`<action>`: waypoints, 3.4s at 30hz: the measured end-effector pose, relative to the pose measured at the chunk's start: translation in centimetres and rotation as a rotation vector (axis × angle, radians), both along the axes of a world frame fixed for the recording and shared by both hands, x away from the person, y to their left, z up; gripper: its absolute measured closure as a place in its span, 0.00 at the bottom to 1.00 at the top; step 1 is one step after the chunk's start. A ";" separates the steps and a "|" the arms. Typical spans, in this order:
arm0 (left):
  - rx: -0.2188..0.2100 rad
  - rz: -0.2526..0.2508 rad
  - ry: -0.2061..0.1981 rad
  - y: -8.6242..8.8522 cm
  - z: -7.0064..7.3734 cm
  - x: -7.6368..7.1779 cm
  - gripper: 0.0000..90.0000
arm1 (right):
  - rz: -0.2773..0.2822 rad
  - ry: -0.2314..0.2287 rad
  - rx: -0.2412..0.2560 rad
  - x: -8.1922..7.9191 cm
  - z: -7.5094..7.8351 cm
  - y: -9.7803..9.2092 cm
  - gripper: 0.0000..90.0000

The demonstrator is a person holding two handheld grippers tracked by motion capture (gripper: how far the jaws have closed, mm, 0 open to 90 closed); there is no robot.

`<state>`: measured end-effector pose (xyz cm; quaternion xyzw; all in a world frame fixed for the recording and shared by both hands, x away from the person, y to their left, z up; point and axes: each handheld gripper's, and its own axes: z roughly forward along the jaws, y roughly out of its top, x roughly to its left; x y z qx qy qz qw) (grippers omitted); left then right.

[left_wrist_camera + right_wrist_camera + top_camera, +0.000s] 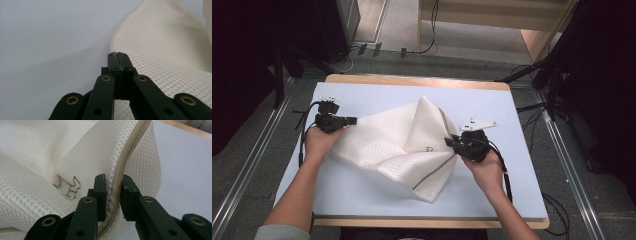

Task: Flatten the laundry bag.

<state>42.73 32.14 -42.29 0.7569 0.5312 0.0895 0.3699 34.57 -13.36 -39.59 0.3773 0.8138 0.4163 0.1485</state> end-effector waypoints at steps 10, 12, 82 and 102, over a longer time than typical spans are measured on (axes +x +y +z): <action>-0.050 0.078 -0.022 2.9 0.8 -1.6 1.00 | -0.051 -0.014 0.017 1.2 0.4 -1.5 0.87; -0.055 0.092 -0.026 3.3 0.9 -1.9 1.00 | -0.054 -0.007 0.021 1.4 0.4 -1.6 0.87; 0.051 0.195 -0.031 7.1 -0.9 1.2 0.55 | -0.051 0.176 0.048 5.9 -5.2 -1.7 0.91; 0.028 0.140 0.072 7.1 -0.9 0.1 0.99 | -0.086 0.140 0.057 5.1 -4.7 -3.3 0.86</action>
